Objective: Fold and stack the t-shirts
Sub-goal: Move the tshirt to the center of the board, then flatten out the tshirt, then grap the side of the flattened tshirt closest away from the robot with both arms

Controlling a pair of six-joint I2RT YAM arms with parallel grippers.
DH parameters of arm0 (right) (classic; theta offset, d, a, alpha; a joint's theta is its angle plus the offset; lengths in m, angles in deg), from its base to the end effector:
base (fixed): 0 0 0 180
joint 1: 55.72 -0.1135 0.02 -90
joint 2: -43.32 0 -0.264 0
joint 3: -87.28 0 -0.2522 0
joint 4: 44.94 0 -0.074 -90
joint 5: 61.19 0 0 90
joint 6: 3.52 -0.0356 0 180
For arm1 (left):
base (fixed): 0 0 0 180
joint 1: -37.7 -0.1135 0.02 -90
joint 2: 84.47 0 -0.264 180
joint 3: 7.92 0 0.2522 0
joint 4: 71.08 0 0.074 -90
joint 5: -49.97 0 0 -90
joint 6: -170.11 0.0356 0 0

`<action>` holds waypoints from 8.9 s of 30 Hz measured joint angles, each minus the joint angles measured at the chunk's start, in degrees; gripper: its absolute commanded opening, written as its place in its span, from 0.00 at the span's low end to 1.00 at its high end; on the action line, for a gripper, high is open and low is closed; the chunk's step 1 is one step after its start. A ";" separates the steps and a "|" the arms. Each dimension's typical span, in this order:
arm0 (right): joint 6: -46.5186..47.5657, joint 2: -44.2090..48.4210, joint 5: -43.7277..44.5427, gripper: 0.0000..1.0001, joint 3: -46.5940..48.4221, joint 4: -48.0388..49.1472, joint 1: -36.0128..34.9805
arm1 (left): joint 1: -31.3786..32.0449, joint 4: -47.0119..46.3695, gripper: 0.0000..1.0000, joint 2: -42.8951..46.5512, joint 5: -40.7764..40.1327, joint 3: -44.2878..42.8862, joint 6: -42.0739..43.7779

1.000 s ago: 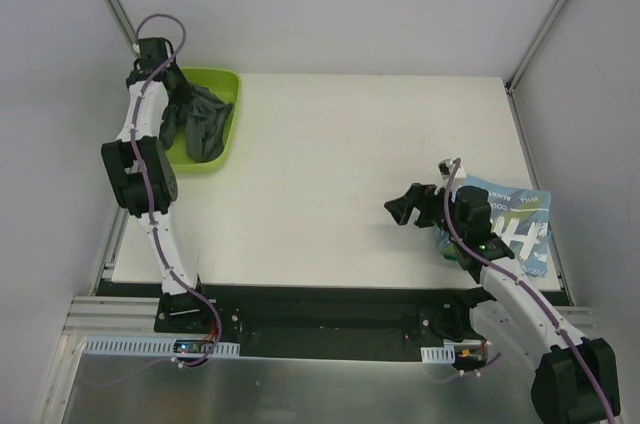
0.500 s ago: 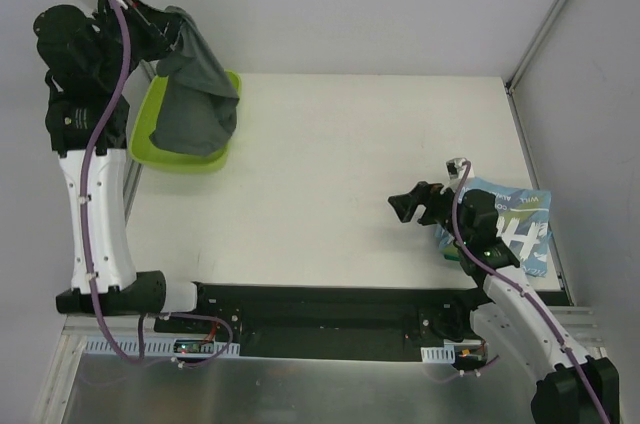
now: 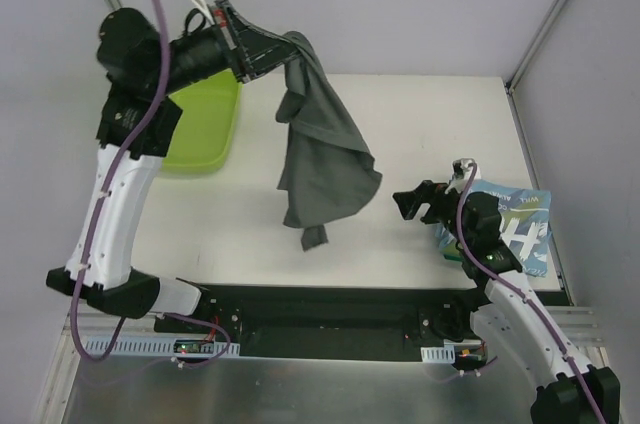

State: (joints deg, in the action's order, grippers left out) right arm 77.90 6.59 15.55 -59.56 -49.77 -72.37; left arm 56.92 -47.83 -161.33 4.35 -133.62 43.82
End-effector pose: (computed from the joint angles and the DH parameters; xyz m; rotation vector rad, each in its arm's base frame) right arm 0.1582 0.0558 0.2398 -0.2954 1.7165 0.5233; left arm 0.1954 -0.0945 0.6034 0.5629 1.2415 -1.2590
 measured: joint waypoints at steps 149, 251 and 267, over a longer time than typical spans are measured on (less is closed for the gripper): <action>12.98 -10.40 30.21 0.00 80.74 -52.30 -19.76 | 15.17 15.89 0.00 33.16 -62.97 19.82 18.53; -9.46 -29.64 5.62 0.96 10.80 -25.42 -26.32 | -4.59 7.32 0.99 -1.09 -48.24 71.69 -3.10; -3.45 -7.39 15.52 0.96 11.15 -33.94 -34.84 | -6.14 20.83 0.95 29.79 -59.41 81.57 -11.32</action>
State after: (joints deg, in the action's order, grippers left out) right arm 74.45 -0.79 31.07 -48.41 -83.71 -107.21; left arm 50.78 -27.00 -131.53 -55.06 -52.05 32.50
